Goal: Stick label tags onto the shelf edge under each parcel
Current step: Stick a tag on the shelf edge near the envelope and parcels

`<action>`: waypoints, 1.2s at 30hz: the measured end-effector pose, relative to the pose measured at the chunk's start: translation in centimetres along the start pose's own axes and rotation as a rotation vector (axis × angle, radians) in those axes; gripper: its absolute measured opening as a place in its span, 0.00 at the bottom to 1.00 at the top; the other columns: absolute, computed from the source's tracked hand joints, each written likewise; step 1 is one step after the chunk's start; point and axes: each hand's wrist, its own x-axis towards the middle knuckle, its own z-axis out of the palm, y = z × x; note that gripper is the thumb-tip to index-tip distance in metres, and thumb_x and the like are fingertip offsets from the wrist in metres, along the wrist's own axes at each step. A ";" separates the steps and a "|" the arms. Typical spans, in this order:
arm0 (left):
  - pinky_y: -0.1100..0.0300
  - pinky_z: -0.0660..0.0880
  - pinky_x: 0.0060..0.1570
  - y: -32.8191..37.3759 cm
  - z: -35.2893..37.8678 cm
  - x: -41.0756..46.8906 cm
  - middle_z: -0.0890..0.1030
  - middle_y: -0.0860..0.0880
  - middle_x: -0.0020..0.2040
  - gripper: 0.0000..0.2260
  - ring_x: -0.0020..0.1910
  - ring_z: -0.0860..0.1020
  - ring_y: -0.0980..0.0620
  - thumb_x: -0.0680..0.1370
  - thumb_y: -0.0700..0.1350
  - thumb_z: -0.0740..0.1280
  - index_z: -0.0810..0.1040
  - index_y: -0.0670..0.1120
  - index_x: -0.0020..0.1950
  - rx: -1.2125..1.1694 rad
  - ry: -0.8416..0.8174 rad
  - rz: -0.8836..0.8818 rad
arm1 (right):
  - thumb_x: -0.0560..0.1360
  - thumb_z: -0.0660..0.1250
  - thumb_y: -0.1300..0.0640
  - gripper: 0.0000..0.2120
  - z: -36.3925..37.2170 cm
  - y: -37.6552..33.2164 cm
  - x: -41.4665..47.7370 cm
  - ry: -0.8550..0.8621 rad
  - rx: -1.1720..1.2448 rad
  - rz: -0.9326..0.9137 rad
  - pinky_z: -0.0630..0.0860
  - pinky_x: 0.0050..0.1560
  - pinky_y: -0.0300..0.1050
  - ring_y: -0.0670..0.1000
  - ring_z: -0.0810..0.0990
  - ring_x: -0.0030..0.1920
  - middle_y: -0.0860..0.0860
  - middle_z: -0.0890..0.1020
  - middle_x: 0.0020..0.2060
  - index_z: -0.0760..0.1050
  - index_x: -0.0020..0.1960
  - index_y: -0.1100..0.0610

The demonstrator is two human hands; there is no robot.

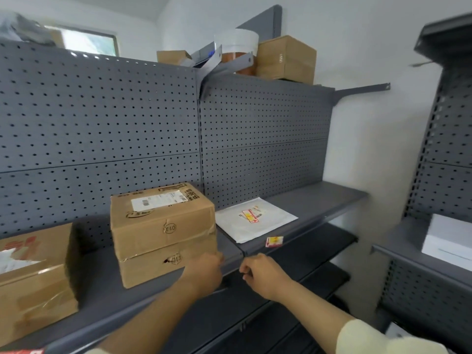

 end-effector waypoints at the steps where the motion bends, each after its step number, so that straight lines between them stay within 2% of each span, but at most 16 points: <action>1: 0.54 0.73 0.52 0.4 0.3 0.5 0.79 0.44 0.58 0.11 0.56 0.78 0.44 0.80 0.42 0.57 0.75 0.45 0.59 0.023 -0.006 0.012 | 0.75 0.65 0.55 0.08 -0.2 0.6 0.1 0.004 -0.006 0.007 0.76 0.56 0.49 0.54 0.76 0.55 0.54 0.80 0.52 0.77 0.54 0.52; 3: 0.55 0.72 0.51 1.0 0.6 1.6 0.78 0.44 0.59 0.11 0.57 0.77 0.44 0.80 0.41 0.57 0.74 0.45 0.60 0.075 -0.026 0.035 | 0.76 0.65 0.56 0.09 -0.4 1.9 0.5 0.009 -0.026 0.022 0.76 0.56 0.49 0.53 0.77 0.54 0.54 0.80 0.53 0.77 0.55 0.53; 8: 0.54 0.73 0.55 1.8 1.4 6.2 0.77 0.44 0.60 0.11 0.58 0.76 0.45 0.80 0.44 0.59 0.75 0.44 0.60 0.036 -0.095 0.106 | 0.76 0.65 0.56 0.07 -1.0 4.8 2.1 -0.001 -0.053 0.129 0.78 0.54 0.50 0.54 0.78 0.51 0.53 0.80 0.53 0.76 0.54 0.51; 17: 0.52 0.74 0.55 3.6 2.9 12.2 0.77 0.43 0.60 0.11 0.57 0.76 0.43 0.80 0.42 0.60 0.73 0.44 0.62 0.074 -0.113 0.171 | 0.76 0.63 0.56 0.08 -2.4 9.6 5.3 -0.015 -0.132 0.248 0.76 0.54 0.49 0.56 0.78 0.51 0.55 0.79 0.53 0.77 0.53 0.52; 21: 0.52 0.74 0.58 3.7 3.6 14.3 0.76 0.44 0.62 0.13 0.59 0.76 0.44 0.80 0.43 0.60 0.73 0.45 0.64 0.082 -0.132 0.170 | 0.76 0.62 0.59 0.08 -2.2 11.1 7.6 -0.015 -0.174 0.205 0.75 0.53 0.49 0.56 0.78 0.51 0.55 0.79 0.53 0.78 0.53 0.54; 24: 0.52 0.73 0.58 3.7 3.8 15.3 0.76 0.44 0.62 0.13 0.59 0.75 0.44 0.80 0.44 0.60 0.73 0.45 0.64 0.081 -0.139 0.158 | 0.75 0.65 0.61 0.08 -2.1 12.0 9.6 -0.007 -0.185 0.162 0.75 0.54 0.46 0.53 0.77 0.51 0.53 0.79 0.53 0.78 0.53 0.53; 29: 0.52 0.71 0.60 3.6 3.8 16.9 0.75 0.44 0.64 0.15 0.62 0.74 0.44 0.79 0.42 0.59 0.73 0.46 0.66 0.075 -0.154 0.096 | 0.73 0.69 0.64 0.18 -0.9 13.2 12.8 -0.078 -0.286 0.014 0.72 0.63 0.49 0.54 0.72 0.60 0.53 0.75 0.60 0.74 0.62 0.54; 36: 0.53 0.71 0.58 3.6 4.4 17.2 0.75 0.44 0.64 0.15 0.61 0.74 0.44 0.79 0.42 0.60 0.72 0.46 0.65 0.106 -0.185 0.045 | 0.74 0.67 0.64 0.17 -0.3 13.8 14.4 -0.189 -0.418 -0.081 0.73 0.62 0.52 0.56 0.73 0.59 0.57 0.74 0.60 0.73 0.62 0.58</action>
